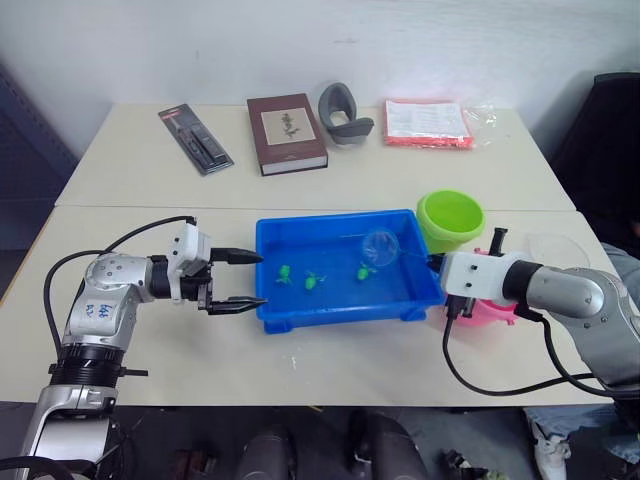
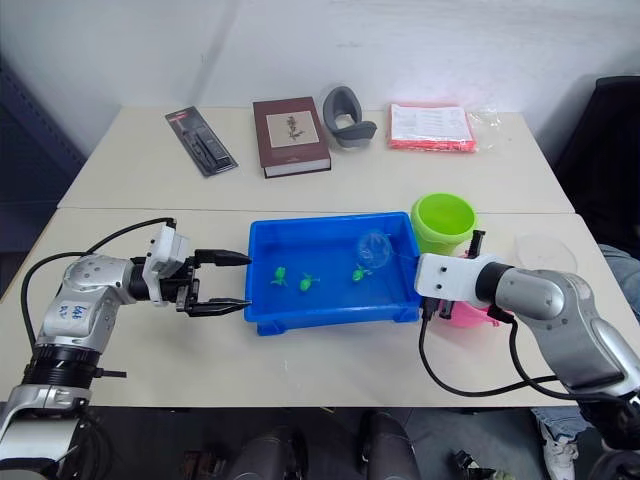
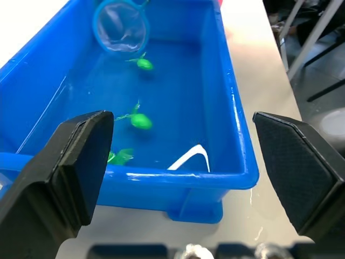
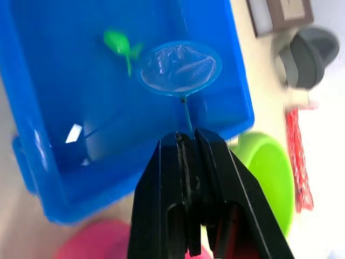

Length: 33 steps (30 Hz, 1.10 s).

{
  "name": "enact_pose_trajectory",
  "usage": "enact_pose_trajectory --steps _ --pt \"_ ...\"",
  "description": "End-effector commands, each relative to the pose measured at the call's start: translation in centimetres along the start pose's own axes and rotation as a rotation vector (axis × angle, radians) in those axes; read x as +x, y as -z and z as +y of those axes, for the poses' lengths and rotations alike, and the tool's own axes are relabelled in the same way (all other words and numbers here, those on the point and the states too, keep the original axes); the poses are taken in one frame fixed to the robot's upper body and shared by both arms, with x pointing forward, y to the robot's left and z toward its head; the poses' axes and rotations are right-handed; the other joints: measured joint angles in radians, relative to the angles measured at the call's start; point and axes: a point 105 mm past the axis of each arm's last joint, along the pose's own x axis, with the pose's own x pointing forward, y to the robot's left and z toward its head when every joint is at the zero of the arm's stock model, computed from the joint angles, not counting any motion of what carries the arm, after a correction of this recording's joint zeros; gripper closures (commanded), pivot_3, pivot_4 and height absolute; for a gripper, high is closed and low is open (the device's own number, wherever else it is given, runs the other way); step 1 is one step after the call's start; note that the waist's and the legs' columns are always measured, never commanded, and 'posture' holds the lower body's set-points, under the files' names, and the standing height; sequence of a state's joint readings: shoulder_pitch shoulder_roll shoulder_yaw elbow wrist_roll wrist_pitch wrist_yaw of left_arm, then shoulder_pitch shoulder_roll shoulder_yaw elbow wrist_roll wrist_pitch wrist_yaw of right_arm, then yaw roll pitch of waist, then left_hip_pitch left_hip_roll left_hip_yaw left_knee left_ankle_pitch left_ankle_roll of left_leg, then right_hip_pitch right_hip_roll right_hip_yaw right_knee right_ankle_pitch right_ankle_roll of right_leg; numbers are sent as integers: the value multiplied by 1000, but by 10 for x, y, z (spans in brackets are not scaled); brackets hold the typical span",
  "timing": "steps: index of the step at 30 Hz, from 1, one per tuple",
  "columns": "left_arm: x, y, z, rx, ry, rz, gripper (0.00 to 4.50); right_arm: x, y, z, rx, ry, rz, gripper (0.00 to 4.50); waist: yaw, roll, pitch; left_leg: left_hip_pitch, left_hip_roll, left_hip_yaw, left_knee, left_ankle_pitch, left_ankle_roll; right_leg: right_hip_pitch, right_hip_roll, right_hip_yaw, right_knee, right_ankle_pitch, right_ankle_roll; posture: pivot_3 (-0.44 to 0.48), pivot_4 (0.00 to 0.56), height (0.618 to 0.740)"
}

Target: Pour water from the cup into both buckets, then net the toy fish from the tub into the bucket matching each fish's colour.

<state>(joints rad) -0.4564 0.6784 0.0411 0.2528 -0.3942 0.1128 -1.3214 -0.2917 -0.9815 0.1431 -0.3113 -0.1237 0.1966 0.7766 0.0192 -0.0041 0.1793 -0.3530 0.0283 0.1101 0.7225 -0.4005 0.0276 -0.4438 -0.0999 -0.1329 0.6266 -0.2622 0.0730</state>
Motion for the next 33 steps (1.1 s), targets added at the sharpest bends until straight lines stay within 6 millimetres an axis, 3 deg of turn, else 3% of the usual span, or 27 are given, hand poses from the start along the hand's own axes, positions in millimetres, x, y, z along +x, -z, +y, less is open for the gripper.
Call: enact_pose_trajectory --steps 1,6,15,21,25,29,33 --pt "-6 -10 3 51 -44 -28 43 6 -6 -5 -40 25 -8 4500 -3 0 0 0 0 0 0 0 0 0 0 0 0 0 0 0 150 740" --pt "-7 -11 1 51 -60 -37 43 11 -4 -1 -2 -6 -8 4500 -10 0 0 0 0 1 0 0 0 0 0 -1 0 0 0 0 150 740" --pt "-13 -9 -1 40 -79 -32 43 9 -32 14 432 -50 -185 4500 -10 0 0 0 0 0 0 0 0 0 0 -1 0 0 0 0 150 740" --pt "-10 -14 -2 28 -79 -52 43 -12 -39 17 709 11 -278 4500 -2 0 0 0 0 0 0 0 0 0 0 -1 0 0 0 0 150 740" --pt "2 -27 2 25 -95 -123 43 -30 -44 16 823 71 -357 4500 4 0 0 0 0 0 0 0 0 0 0 0 0 0 0 0 150 740" --pt "15 -40 7 -57 -125 -228 43 -45 -47 6 866 181 -439 4500 4 0 0 0 -1 0 0 0 0 0 0 0 1 0 0 0 150 740" --pt "32 -53 10 -72 -136 -303 43 -59 -34 -7 866 333 -438 4500 3 0 0 1 -1 0 -1 0 0 0 1 0 1 0 0 0 150 740"
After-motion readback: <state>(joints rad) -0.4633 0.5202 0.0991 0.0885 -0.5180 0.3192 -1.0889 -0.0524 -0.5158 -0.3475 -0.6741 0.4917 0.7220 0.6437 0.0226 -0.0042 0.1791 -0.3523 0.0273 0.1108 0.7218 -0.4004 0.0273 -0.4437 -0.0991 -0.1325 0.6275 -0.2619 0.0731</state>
